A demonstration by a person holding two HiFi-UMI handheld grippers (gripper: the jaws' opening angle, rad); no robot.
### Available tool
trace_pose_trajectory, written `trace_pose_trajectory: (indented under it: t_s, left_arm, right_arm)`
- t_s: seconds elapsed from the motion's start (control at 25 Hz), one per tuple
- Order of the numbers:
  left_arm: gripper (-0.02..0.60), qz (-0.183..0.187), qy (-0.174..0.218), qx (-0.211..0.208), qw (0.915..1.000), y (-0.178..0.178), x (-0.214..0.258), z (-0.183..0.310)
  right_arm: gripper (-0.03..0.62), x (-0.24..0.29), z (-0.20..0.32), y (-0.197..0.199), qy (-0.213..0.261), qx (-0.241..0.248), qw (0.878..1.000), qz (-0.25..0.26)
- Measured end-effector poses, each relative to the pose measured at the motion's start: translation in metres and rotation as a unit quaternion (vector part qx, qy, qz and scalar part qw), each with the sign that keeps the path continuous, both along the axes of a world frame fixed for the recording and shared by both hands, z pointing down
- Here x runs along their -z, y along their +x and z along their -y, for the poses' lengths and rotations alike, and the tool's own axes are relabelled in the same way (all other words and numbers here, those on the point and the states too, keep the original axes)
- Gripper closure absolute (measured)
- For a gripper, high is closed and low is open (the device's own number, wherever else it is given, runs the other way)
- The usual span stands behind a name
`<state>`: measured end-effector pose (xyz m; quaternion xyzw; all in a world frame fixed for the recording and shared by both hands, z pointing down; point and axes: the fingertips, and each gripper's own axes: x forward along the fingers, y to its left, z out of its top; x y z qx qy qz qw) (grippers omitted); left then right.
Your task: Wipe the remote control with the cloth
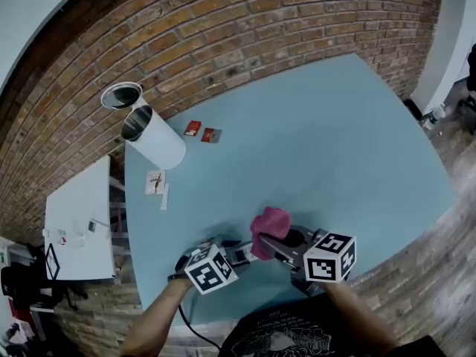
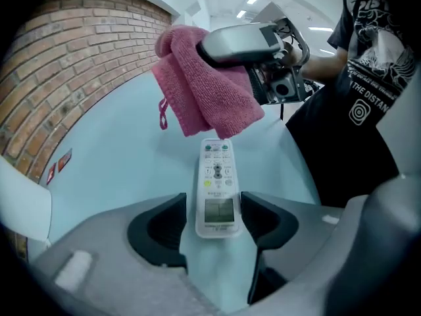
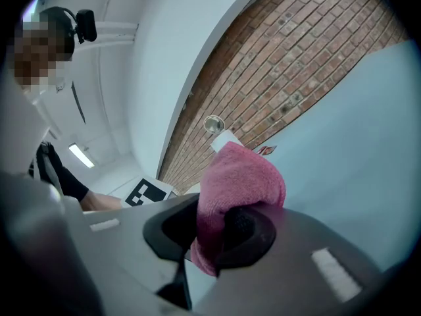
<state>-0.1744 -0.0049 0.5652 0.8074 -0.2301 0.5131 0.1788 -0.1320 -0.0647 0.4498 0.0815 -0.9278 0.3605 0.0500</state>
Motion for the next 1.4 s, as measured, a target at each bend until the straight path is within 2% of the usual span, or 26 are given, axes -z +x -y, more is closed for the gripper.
trace_pose_trajectory:
  t_s: [0.16,0.32,0.6,0.72,0.92,1.4]
  left_arm:
    - [0.31,0.011,-0.005,0.006,0.9999,-0.019,-0.006,-0.017]
    - [0.31,0.014,0.005,0.012,0.9998,-0.024,-0.011,-0.019]
    - [0.313,0.025,-0.003,-0.013,0.9996,-0.02,-0.013,-0.017]
    - [0.341,0.035,-0.036,-0.02,0.9985,-0.02,-0.018,-0.021]
    - [0.333,0.055,-0.069,-0.034,0.9955,-0.021,-0.019,-0.022]
    - [0.337,0.06,-0.073,-0.031,0.995,-0.021,-0.019,-0.022]
  right_arm:
    - [0.528,-0.006,-0.017,-0.032,-0.007,0.038,0.999,-0.015]
    - [0.528,-0.017,-0.035,-0.065,-0.008,0.077,0.996,-0.046]
    - [0.528,-0.043,-0.054,-0.091,-0.008,0.113,0.989,-0.098]
    - [0.528,-0.051,-0.056,-0.092,-0.008,0.114,0.988,-0.107]
    - [0.528,-0.056,-0.044,-0.08,-0.023,0.099,0.988,-0.115]
    - [0.528,-0.055,-0.032,-0.056,-0.017,0.086,0.989,-0.115]
